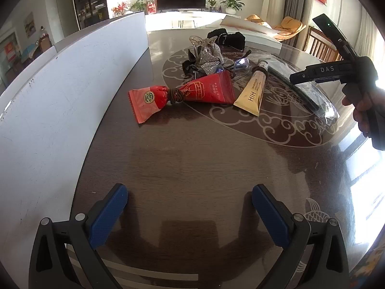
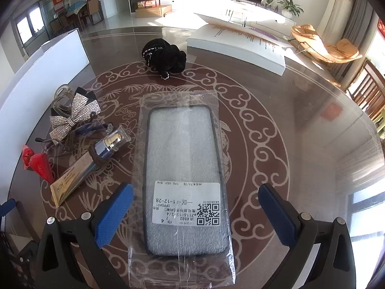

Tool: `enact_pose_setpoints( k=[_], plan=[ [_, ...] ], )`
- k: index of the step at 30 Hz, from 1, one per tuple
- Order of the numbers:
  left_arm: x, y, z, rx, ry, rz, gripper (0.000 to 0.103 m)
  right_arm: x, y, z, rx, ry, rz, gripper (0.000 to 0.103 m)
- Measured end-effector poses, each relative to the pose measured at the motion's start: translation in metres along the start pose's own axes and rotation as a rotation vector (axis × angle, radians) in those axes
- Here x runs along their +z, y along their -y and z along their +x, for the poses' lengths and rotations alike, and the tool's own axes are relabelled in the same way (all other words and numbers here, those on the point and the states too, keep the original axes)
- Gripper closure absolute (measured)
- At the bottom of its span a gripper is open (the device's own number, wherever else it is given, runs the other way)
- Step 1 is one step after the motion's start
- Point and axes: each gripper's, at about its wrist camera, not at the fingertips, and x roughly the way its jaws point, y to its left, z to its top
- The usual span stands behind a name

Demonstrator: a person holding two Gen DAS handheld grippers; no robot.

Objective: Organize objects
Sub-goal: 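Close the right gripper on the clear phone case bag, then lift the phone case bag off the table with the right gripper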

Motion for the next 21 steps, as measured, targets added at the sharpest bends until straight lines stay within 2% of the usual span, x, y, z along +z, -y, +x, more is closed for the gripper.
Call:
enact_pose_setpoints(
  k=[2, 5, 7, 8, 9, 13, 20, 21],
  plan=[
    [0.000, 0.000, 0.000, 0.001, 0.000, 0.000, 0.000, 0.000, 0.002, 0.008, 0.048, -0.001, 0.037, 0.000],
    [0.000, 0.000, 0.000, 0.000, 0.001, -0.001, 0.000, -0.003, -0.002, 0.009, 0.051, 0.023, 0.039, 0.000],
    [0.000, 0.000, -0.001, 0.001, 0.001, -0.001, 0.000, -0.008, -0.008, 0.005, 0.020, 0.036, 0.016, 0.009],
    [0.000, 0.000, -0.001, 0.001, 0.001, -0.001, 0.000, -0.010, -0.013, 0.001, 0.013, 0.052, -0.009, 0.024],
    [0.000, 0.000, -0.001, 0.001, 0.001, -0.001, 0.000, -0.013, -0.015, -0.001, 0.024, 0.048, -0.017, 0.026],
    [0.000, 0.000, 0.000, 0.001, 0.001, -0.001, 0.000, -0.045, -0.028, -0.018, 0.020, 0.065, -0.011, 0.026],
    [0.000, 0.000, 0.000, 0.002, 0.001, -0.001, 0.000, -0.139, -0.048, -0.063, -0.013, 0.150, -0.004, 0.025],
    [0.000, 0.000, 0.000, 0.002, 0.001, -0.001, 0.000, -0.147, -0.050, -0.066, -0.008, 0.155, -0.015, 0.021]
  ],
)
